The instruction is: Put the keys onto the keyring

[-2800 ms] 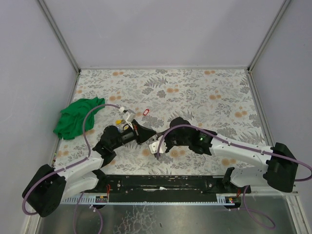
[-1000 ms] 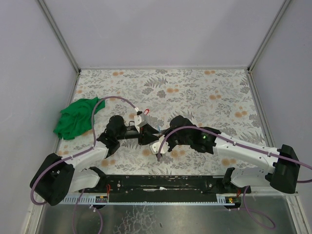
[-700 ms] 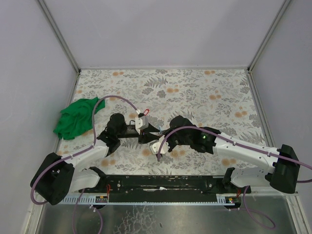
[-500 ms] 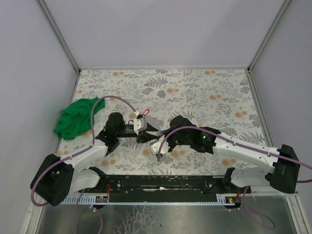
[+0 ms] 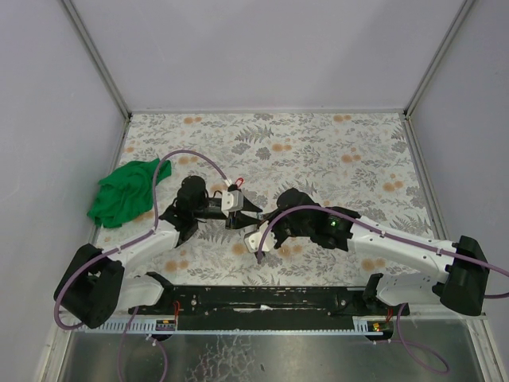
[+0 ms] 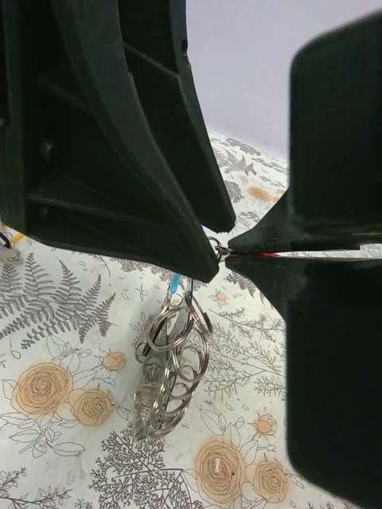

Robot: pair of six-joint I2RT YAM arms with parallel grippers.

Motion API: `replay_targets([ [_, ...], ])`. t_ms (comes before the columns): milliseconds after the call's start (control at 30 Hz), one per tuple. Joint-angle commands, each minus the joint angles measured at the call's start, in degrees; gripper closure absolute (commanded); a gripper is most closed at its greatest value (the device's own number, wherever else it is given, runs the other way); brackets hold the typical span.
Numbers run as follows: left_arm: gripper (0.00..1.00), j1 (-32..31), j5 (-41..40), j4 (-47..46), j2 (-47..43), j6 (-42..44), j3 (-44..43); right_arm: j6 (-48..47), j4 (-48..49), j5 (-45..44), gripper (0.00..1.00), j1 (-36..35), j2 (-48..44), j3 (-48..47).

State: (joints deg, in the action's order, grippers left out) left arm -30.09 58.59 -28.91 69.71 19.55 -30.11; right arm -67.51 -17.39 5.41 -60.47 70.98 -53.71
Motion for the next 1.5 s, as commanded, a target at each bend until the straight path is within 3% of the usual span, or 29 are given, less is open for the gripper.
replay_targets([
  [0, 0.67, 0.3, 2.0, 2.7, 0.5, 3.2, -1.9, -0.6, 1.1, 1.1, 1.0, -0.4, -0.5, -3.4],
  [700, 0.79, 0.4, 5.8, 16.2, 2.8, 9.5, -7.0, -2.3, 2.1, -3.0, 1.0, -0.4, -3.2, -2.6],
  [933, 0.99, 0.5, 6.8, 20.1, 3.4, 10.7, -9.0, -2.4, 1.9, -3.5, 1.0, -0.5, -3.0, -2.6],
  [1000, 1.0, 0.5, 6.0, 20.2, 3.3, 10.4, -9.0, -2.1, 1.7, -3.7, 1.0, -0.4, -3.2, -2.4],
  [1267, 1.0, 1.1, -0.3, 11.0, 2.9, -0.2, -6.0, 1.1, 7.5, -8.2, 1.0, -0.4, -6.1, 4.4],
  [1467, 1.0, 1.2, -8.1, -2.2, 1.6, -12.1, -1.8, 4.0, 13.0, -7.7, 1.0, -0.4, -6.1, 10.0],
])
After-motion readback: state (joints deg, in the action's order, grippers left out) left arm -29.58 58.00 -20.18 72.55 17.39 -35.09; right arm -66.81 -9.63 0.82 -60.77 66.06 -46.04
